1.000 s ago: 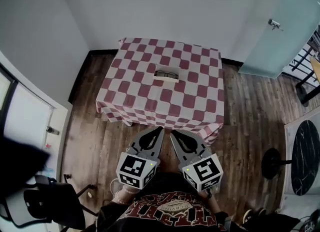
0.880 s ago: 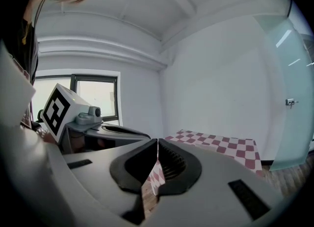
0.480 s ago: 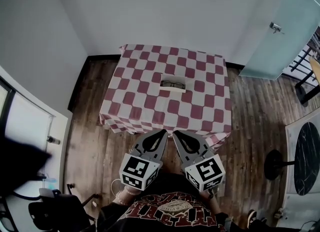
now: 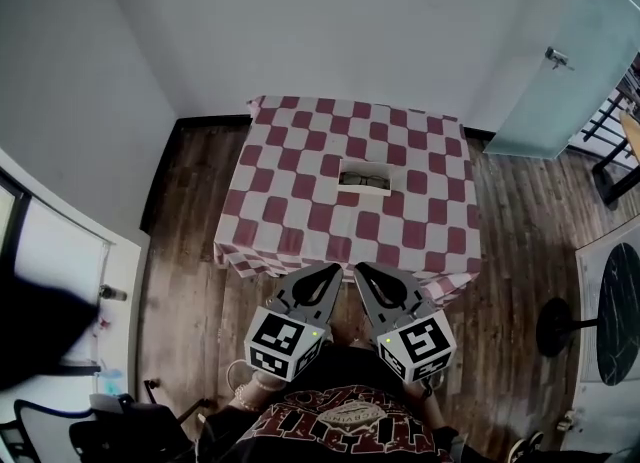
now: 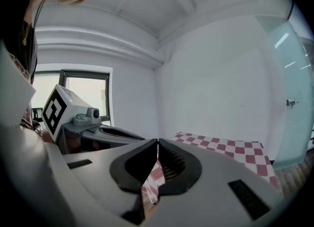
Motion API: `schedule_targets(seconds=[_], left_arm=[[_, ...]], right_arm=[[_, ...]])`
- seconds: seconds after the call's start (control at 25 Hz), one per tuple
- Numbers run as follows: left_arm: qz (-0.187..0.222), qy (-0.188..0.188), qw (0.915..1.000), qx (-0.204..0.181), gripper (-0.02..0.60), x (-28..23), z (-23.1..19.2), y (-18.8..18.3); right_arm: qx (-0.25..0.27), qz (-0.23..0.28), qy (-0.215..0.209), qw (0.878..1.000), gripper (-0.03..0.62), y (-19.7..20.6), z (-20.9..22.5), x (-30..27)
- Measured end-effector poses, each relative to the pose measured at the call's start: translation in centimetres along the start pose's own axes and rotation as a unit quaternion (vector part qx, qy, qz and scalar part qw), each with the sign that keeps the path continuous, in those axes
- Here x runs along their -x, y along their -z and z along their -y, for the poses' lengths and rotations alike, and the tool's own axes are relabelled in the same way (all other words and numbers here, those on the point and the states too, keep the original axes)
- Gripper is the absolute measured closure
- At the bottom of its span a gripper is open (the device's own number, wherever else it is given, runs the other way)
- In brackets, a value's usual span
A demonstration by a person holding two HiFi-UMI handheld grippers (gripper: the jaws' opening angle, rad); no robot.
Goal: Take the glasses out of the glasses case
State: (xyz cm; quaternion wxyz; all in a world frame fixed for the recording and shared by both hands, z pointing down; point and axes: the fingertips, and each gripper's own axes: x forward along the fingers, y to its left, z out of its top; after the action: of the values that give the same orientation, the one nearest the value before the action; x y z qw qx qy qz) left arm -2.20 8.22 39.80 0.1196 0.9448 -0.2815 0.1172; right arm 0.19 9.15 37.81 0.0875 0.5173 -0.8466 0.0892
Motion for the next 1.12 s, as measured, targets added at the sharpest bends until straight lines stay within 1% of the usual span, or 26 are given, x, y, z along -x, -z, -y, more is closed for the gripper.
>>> schedule_targets(seconds=[0.28, 0.44, 0.56, 0.76, 1.12], left_arm=[[0.000, 0.002, 0.9999, 0.014, 0.572, 0.0, -2.2, 0.0], [-0.007, 0.006, 0.9998, 0.016, 0.572, -0.6, -2.7, 0.1], [-0.010, 0.003, 0.9998, 0.017, 0.572, -1.2, -3.3, -0.1], [-0.010, -0.007, 0.9997, 0.019, 0.572, -2.7, -4.2, -0.9], [-0.018, -0.014, 0.9995, 0.022, 0.572, -6.3, -5.5, -2.6]], right_arm=[[0.005, -0.011, 0.007, 1.000, 0.573, -0.3, 0.2, -1.6], [0.008, -0.021, -0.003, 1.000, 0.574, -0.1, 0.4, -2.6], [0.011, -0.019, -0.012, 1.000, 0.573, -0.5, 0.7, -3.5], [0.004, -0.010, -0.025, 1.000, 0.574, -1.3, 2.4, -4.8], [0.005, -0.016, -0.041, 0.999, 0.574, -2.1, 6.2, -6.2]])
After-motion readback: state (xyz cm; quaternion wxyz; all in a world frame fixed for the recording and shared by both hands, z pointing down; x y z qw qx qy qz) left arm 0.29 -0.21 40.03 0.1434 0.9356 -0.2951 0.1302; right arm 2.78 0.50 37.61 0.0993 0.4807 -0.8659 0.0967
